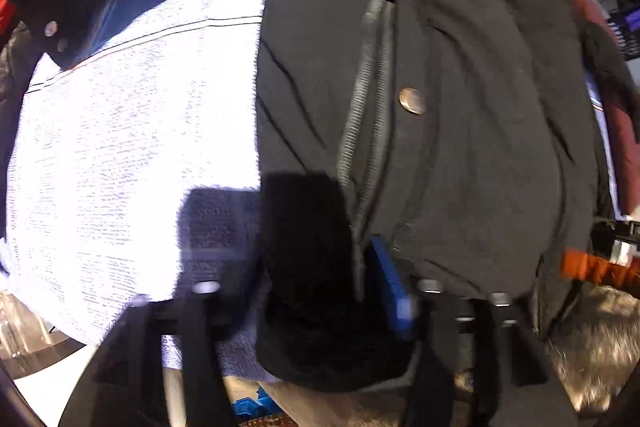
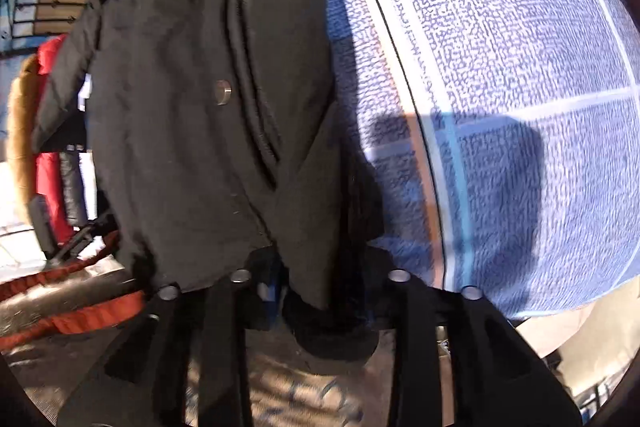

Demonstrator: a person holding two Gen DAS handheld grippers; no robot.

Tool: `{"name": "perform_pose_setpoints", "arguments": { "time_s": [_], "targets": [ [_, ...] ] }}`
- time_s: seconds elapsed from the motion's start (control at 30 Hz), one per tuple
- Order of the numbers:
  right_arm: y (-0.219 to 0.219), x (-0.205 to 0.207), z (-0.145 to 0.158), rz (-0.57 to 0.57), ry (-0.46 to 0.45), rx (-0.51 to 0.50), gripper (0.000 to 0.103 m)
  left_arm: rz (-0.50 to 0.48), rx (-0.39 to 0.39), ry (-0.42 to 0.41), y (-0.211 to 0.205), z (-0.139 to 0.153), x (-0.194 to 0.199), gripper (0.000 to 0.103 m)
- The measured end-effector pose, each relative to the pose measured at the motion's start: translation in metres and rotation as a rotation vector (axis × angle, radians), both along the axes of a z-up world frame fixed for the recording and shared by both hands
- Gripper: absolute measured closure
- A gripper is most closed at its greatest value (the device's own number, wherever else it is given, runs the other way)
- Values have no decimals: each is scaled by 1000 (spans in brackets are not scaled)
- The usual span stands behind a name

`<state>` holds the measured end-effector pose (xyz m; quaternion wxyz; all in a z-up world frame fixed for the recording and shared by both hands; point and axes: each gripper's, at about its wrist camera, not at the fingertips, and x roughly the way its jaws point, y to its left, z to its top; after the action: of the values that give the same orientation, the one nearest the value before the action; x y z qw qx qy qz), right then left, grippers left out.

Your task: Fold large clothes

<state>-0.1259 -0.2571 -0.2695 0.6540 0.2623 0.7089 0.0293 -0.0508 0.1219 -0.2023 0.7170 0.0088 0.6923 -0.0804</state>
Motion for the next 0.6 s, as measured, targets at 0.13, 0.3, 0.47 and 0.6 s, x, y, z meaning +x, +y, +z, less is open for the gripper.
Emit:
{"name": "perform_pose_setpoints", "arguments": {
  "time_s": [0.13, 0.3, 0.47, 0.6],
  "targets": [
    [2, 7, 8, 42, 5, -65, 46, -26, 37, -34, 0, 8, 8, 27],
    [-17, 18, 41, 5, -69, -109, 42, 13, 74, -207, 5, 60, 32, 27],
    [-28, 36, 59, -36, -119, -149, 42, -46, 202, -393, -17, 99, 92, 19],
    [-24, 51, 68, -44, -143, -144, 42, -172, 257, -492, -68, 101, 132, 19]
  ]
}}
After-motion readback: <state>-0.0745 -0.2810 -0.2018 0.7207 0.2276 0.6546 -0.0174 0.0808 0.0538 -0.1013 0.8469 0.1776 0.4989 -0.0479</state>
